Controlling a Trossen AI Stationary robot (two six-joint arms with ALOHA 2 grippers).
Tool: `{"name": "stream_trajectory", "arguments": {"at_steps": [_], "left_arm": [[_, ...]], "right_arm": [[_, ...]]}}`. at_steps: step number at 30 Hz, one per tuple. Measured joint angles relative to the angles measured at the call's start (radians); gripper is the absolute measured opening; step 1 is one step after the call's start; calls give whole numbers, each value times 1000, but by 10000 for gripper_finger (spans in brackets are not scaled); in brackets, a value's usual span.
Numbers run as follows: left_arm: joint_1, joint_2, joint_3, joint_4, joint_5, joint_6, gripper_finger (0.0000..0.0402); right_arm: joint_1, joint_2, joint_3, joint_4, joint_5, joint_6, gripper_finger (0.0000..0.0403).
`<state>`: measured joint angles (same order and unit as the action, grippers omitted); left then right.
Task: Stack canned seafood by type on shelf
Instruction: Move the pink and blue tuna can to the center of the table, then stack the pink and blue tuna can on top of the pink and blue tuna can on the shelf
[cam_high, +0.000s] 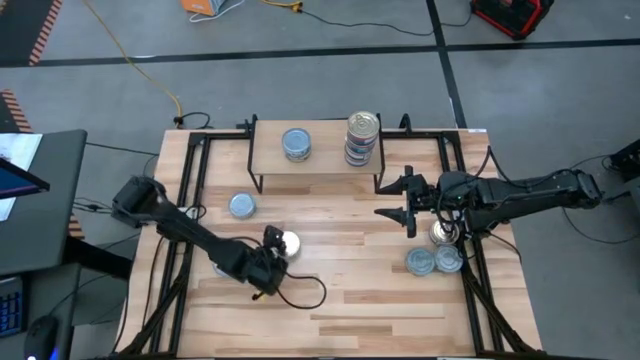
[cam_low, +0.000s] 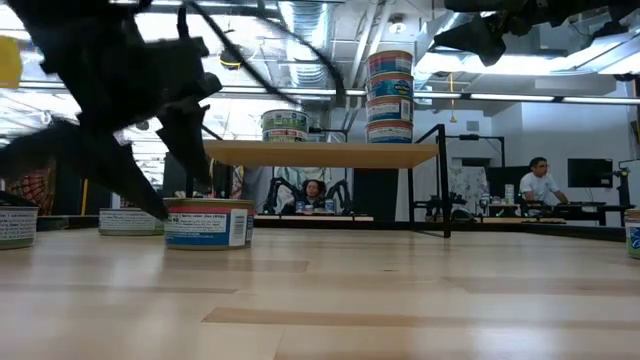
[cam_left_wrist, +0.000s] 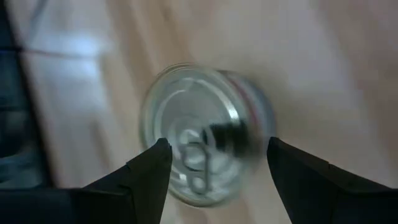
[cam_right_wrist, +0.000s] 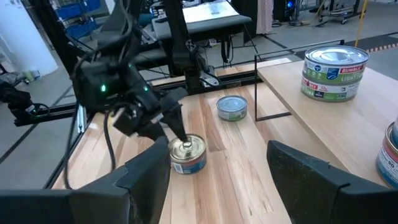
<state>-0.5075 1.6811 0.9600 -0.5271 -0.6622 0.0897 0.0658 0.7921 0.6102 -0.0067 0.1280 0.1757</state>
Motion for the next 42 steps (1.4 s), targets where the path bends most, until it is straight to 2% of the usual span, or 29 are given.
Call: {"name": "stream_trajectory", "arguments": {"at_steps": [4,6,12,19,25,30,35,38,42], "left_arm": [[7,66,0,26,-160,1,254],[24,93,0,38,-203,0,254],[114,134,0,101,-205,-54,254],[229,136,0,232,-143,21,254],[306,136,52,231,-73,55,254],[305,136,96,234,21,164,254],[300,136,118,242,32,239,252],[303,136,118,238,68,243,230],[303,136,118,219,102,235,169]], "right_arm": [[0,0,0,3,0,0,289],[0,0,0,3,0,0,289],[0,0,0,2,0,0,289],[0,0,0,0,0,0,289],[0,0,0,-3,0,0,289],[0,0,0,-11,0,0,289],[0,0,0,-11,0,0,289],[0,0,0,-8,0,0,289],[0,0,0,-8,0,0,289]]}}
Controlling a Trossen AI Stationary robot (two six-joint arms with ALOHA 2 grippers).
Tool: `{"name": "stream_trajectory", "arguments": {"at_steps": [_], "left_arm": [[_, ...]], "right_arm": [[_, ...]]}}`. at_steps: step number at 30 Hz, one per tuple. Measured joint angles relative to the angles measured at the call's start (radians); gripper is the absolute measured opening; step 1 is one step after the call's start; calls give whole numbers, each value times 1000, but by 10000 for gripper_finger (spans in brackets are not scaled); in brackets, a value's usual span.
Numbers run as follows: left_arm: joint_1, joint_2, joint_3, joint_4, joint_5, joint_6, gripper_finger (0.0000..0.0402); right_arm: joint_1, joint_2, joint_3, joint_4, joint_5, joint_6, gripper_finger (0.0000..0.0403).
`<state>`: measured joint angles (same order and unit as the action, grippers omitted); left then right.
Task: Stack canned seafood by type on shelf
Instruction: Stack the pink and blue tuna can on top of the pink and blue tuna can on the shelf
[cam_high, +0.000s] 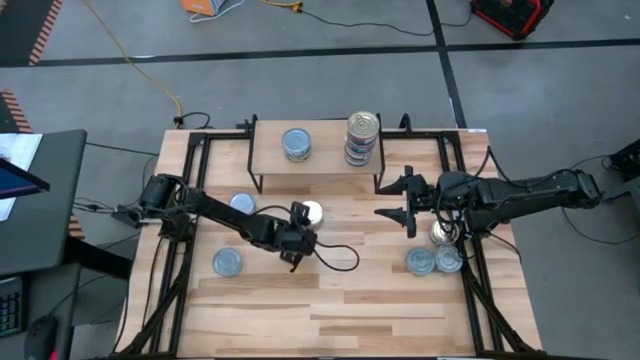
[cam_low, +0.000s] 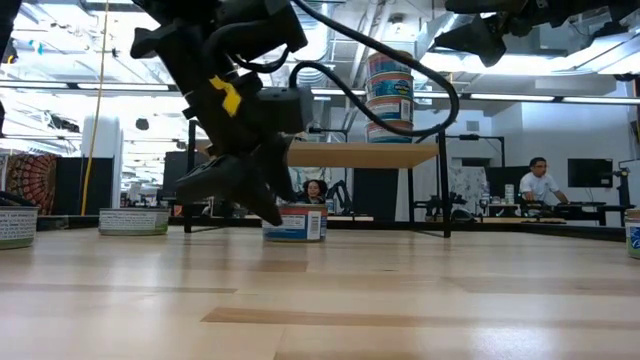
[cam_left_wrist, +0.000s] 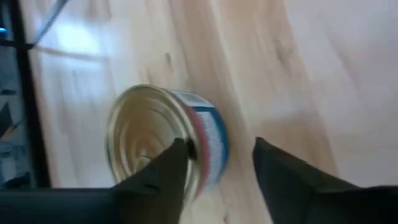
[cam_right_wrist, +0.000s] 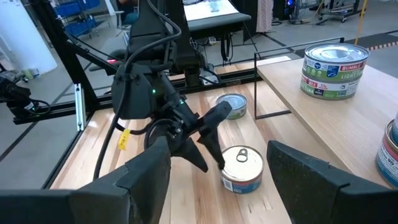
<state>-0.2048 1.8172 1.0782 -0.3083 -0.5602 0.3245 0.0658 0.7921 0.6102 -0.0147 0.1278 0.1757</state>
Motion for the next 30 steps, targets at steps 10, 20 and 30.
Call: {"name": "stream_trajectory", "arguments": {"at_steps": [10,20,30], "left_arm": [[0,-3,2,-43,26,-56,8],[-32,-3,3,-74,51,-160,0],[-65,-15,9,-111,123,-278,0]], "right_arm": [[0,0,0,0,0,0,289],[0,0,0,0,0,0,289],[0,0,0,2,0,0,289]]}}
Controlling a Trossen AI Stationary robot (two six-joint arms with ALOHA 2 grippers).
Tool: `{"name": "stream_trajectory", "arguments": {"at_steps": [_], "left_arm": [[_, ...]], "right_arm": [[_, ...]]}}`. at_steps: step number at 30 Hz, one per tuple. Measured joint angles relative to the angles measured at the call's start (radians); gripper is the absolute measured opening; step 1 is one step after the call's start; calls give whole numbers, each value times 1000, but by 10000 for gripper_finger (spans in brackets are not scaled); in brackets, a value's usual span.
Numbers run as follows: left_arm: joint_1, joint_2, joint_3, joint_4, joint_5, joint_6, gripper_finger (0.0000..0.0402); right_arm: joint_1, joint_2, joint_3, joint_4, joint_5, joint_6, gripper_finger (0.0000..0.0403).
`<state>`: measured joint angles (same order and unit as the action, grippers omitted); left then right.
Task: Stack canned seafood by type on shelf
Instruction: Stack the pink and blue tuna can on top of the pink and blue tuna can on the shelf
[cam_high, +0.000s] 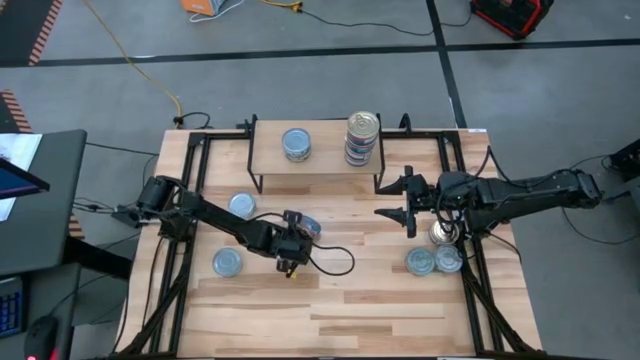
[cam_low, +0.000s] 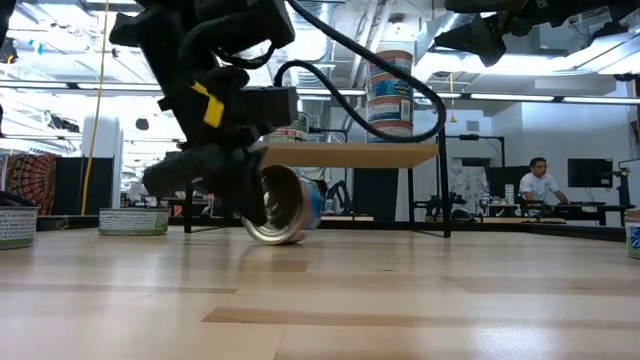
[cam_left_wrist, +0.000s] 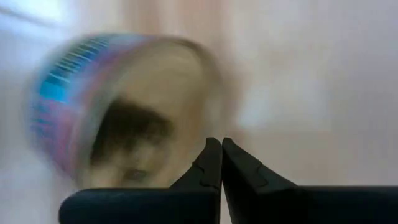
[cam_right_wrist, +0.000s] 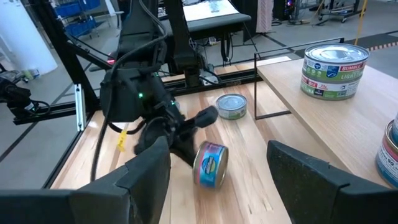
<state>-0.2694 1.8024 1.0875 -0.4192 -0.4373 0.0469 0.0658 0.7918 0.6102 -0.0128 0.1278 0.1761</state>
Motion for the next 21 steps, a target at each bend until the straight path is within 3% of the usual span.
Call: {"name": "stream_trajectory", "arguments": {"at_steps": [3,8,12,17,21], "left_arm": [[-16,-30,41,-48,105,-52,0],[-38,-54,164,-163,119,-117,35],[0,-51,264,-225,129,-133,120],[86,-47,289,-194,223,-66,246],[149,-47,290,-193,254,3,321]], "right_arm": [[0,0,0,0,0,0,289],[0,0,0,0,0,0,289],[0,0,0,-1,0,8,289],[23,0,0,-36,-1,6,289],[39,-2,0,-62,-2,-15,289]]}}
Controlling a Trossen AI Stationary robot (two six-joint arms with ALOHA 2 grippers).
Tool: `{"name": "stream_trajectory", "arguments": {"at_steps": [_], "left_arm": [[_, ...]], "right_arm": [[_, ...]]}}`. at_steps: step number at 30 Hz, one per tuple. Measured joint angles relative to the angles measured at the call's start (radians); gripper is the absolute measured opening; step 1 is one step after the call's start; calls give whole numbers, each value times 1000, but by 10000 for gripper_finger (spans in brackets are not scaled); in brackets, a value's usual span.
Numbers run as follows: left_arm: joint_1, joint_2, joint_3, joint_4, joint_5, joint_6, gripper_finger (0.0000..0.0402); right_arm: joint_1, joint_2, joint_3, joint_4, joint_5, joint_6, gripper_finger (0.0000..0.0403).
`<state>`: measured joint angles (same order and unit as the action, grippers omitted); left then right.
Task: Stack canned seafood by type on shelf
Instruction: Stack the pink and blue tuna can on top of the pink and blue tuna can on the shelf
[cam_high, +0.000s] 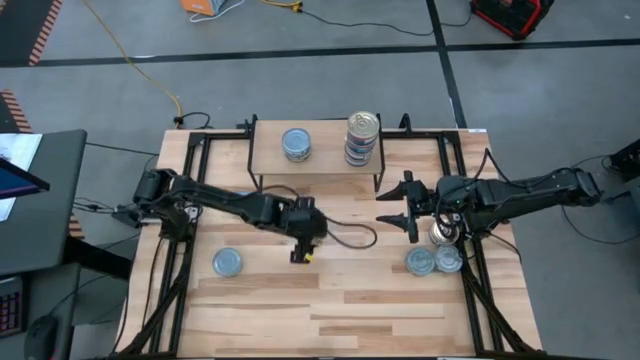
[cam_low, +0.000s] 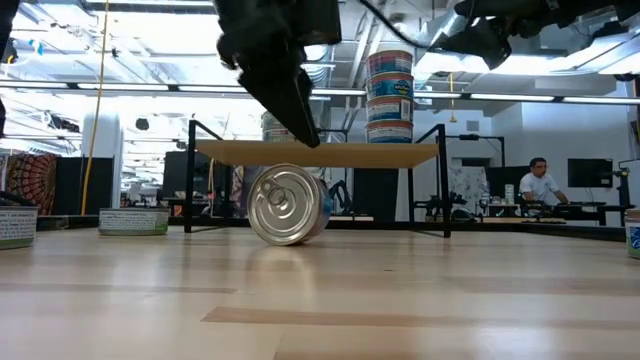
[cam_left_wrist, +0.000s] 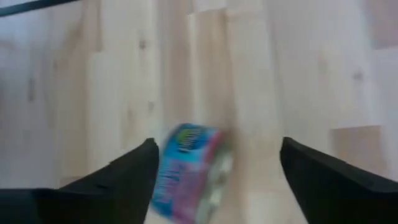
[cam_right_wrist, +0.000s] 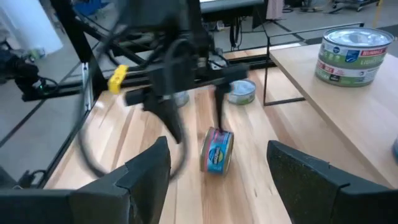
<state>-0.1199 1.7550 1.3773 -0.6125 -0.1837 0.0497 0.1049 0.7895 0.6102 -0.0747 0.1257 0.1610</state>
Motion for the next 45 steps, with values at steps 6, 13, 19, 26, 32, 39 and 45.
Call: {"name": "stream_trajectory", "arguments": {"at_steps": [6,13,19,26,32,39,45], "left_arm": [[83,0,0,-15,86,87,353],[156,17,-25,-102,195,146,336],[138,49,-29,-122,209,217,320],[112,92,-41,-123,146,252,278],[107,90,-41,-144,146,203,173],[105,-15,-41,-159,180,133,174],[96,-162,-41,-14,126,161,174]], "right_arm": [[-1,0,0,-1,0,-12,289],[-1,0,0,-1,0,-12,289],[-1,0,0,6,0,-12,289],[-1,1,0,7,0,-12,289],[-1,1,0,1,0,-11,289],[-1,11,0,-65,4,-12,289],[1,140,0,-3,35,-97,289]]}}
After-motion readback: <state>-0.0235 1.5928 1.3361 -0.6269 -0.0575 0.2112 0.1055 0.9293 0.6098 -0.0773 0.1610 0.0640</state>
